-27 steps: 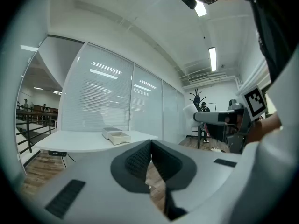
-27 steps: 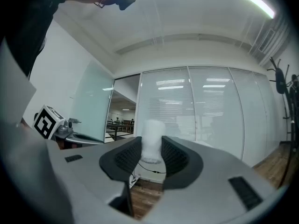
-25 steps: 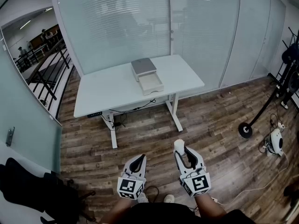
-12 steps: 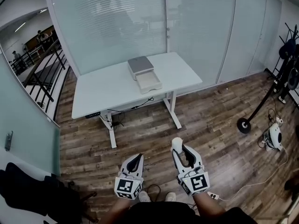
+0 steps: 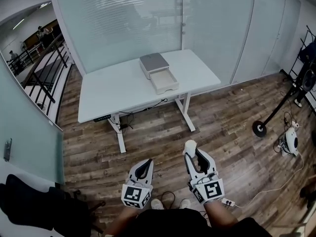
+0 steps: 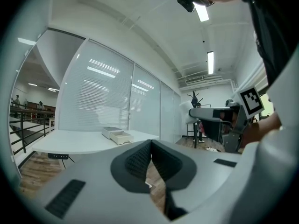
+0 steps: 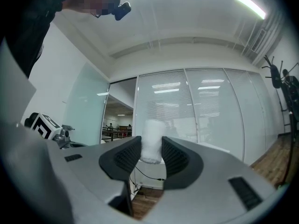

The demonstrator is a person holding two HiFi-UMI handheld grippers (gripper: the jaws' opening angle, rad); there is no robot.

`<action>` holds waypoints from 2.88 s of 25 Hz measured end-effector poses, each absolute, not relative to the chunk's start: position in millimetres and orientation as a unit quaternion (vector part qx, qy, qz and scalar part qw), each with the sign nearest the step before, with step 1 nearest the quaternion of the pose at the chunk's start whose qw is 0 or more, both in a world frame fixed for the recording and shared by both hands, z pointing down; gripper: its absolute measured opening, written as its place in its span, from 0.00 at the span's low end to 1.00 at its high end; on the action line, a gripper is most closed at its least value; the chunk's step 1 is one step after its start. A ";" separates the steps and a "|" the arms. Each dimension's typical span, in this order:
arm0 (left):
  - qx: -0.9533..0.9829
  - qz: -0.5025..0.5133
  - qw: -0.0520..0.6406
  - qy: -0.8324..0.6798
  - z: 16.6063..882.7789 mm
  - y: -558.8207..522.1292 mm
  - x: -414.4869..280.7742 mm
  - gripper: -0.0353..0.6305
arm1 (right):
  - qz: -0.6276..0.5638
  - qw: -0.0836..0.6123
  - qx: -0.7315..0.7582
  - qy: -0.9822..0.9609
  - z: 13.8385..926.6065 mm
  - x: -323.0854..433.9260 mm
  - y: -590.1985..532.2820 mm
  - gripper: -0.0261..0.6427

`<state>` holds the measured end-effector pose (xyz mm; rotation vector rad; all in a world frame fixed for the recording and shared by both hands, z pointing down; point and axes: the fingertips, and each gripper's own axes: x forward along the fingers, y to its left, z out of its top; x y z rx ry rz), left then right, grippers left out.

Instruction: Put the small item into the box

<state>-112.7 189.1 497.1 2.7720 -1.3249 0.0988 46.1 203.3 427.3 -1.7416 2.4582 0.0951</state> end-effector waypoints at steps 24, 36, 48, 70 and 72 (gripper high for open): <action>0.907 0.050 0.024 -0.417 501.2 56.5 -99.2 0.07 | -0.007 0.048 -0.593 0.804 453.9 51.5 71.5 0.25; 0.897 0.053 0.036 -0.436 504.9 -27.6 -35.8 0.07 | -0.021 0.030 -0.574 0.818 463.2 120.0 -22.1 0.25; 0.872 0.054 0.023 -0.486 503.7 -79.0 -30.2 0.07 | -0.017 0.014 -0.545 0.838 476.0 140.0 -87.0 0.25; 0.867 0.045 0.006 -0.497 487.3 -249.3 -83.2 0.07 | -0.001 -0.005 -0.529 0.849 469.0 79.4 -254.9 0.25; 0.868 0.046 0.006 -0.495 486.8 -262.1 -90.0 0.07 | -0.003 -0.006 -0.527 0.850 471.1 70.4 -266.1 0.25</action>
